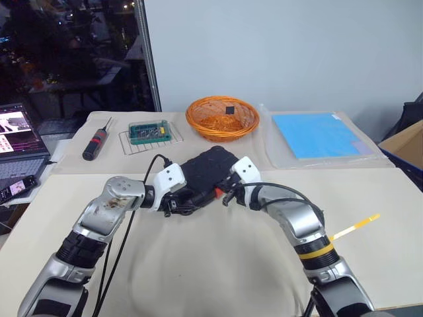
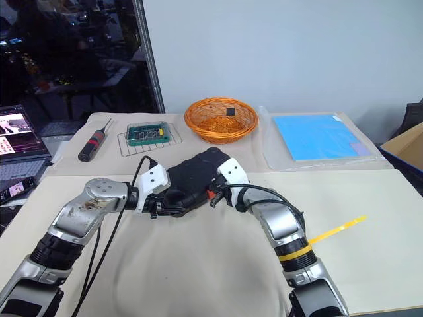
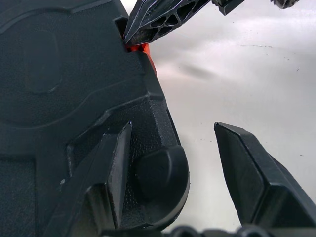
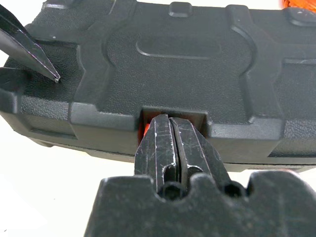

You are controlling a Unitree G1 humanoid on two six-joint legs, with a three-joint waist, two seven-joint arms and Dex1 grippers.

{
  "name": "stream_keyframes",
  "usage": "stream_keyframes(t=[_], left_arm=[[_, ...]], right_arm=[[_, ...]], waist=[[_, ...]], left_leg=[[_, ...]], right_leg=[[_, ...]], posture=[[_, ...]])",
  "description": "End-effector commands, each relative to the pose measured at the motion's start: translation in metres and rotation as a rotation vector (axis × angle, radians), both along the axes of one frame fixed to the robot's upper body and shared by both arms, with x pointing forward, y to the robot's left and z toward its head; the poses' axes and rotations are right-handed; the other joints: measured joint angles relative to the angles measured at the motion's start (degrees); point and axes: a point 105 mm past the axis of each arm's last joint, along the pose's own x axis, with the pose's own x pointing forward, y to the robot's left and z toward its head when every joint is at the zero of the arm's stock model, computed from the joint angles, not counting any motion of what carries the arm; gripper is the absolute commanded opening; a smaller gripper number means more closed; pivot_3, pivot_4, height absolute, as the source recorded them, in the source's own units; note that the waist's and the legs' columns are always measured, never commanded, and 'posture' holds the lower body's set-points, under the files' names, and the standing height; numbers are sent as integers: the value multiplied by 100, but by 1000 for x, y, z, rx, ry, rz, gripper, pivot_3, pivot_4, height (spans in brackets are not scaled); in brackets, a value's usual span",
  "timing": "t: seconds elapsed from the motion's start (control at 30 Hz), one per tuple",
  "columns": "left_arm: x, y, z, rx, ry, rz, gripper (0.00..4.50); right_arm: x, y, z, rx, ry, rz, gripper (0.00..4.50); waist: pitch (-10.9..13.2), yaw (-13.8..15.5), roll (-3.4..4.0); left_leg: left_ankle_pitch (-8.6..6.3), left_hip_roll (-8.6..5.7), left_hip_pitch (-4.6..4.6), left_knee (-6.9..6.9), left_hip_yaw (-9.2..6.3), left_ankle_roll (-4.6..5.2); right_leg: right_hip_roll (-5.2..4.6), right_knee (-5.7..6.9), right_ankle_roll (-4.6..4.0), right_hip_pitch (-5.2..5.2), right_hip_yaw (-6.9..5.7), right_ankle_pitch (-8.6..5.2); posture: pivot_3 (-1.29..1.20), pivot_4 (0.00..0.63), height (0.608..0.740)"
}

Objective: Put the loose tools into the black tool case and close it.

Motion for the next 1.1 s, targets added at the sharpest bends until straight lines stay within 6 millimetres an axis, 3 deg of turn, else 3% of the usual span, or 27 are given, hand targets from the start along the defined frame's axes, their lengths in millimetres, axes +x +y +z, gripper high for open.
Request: stream_keyframes(t=[0.03, 0.23, 0.5, 0.63, 0.67, 0.7, 0.77, 0.83, 0.87, 0.9, 0.97, 1.0, 1.03, 1.1], left_arm=[[1, 13, -20, 49, 72, 65, 2854], [1, 9, -22, 36, 66, 74, 2854], [3, 8, -23, 36, 64, 83, 2854], [3, 8, -19, 13, 46, 78, 2854], [3, 5, -12, -23, 20, 68, 2854], [2, -2, 3, -105, -47, 42, 2854], [-1, -7, 22, -201, -135, 23, 2854], [-12, -7, 32, -320, -116, 21, 2854], [-17, -6, 36, -371, -98, 19, 2854], [-21, -5, 39, -402, -84, 17, 2854], [-24, -1, 44, -436, -94, 30, 2854], [-32, 4, 47, -469, -81, 35, 3347], [-37, 8, 49, -492, -72, 37, 3380], [-48, 21, 47, -489, -62, 71, 4217]], right_arm=[[-5, -13, -56, -107, 222, -53, 21], [1, -7, -52, -63, 205, -38, 21], [-5, 1, -72, -152, 186, 24, 21], [5, 10, -42, -61, 26, 33, 21], [6, 13, -24, -12, -56, 52, 21], [3, 15, 7, 121, -172, 70, 21], [-9, 12, 44, 298, -313, 106, 21], [-24, -12, 55, 341, -322, 118, 21], [-33, -21, 58, 340, -323, 140, 299], [-39, -27, 60, 335, -321, 154, 593], [-50, -33, 59, 303, -308, 182, 1115], [-62, -51, 57, 249, -289, 185, 1492], [-72, -63, 56, 207, -273, 192, 1729], [-92, -91, 57, 117, -239, 179, 2583]], waist=[[1, -5, 0], [3, -8, 4], [4, -16, 7], [6, -24, 9], [14, -22, 17], [30, -17, 28], [84, 27, 43], [174, 89, 74], [187, 125, 57], [203, 158, 53], [217, 177, 48], [222, 176, 46], [231, 175, 42], [235, 190, 41]], left_leg=[[0, 0, 0, -2, -2, 0], [0, 0, 3, -20, -29, -1], [-1, 5, 5, -38, -69, -2], [-4, 5, 3, -40, -105, -8], [-4, 5, 2, -40, -111, -9], [-4, 5, -3, -40, -119, -11], [-4, 4, -23, -41, -126, -12], [5, -4, -101, -41, -127, -25], [41, -18, -167, -40, -123, -47], [61, -37, -212, -30, -113, -54], [90, -49, -247, -22, -104, -43], [90, -50, -256, -17, -98, -46], [89, -44, -268, -17, -97, -47], [56, -34, -288, -20, -102, -40]], right_leg=[[-1, -3, 0, -2, -2, 0], [-34, -42, 4, -2, -81, 1], [-41, -87, 8, -6, -145, 3], [-37, -93, 10, -8, -164, 1], [-35, -96, 10, -11, -168, 1], [-35, -99, 10, -17, -175, 2], [-36, -110, 12, -27, -181, 3], [-39, -117, 32, -92, -176, 17], [-39, -116, 46, -128, -169, 109], [-33, -111, -25, -176, -160, 241], [-4, -87, -65, -213, -181, 238], [17, -87, -66, -213, -197, 236], [37, -96, -65, -212, -208, 236], [51, -133, -46, -211, -224, 223]], posture=[[0, 150, 740], [0, 150, 740], [0, 150, 740], [0, 150, 740], [0, 150, 740], [0, 150, 740], [0, 150, 740], [0, 150, 740], [0, 150, 740], [0, 150, 740], [0, 150, 740], [0, 150, 740], [0, 150, 740], [0, 150, 740]])
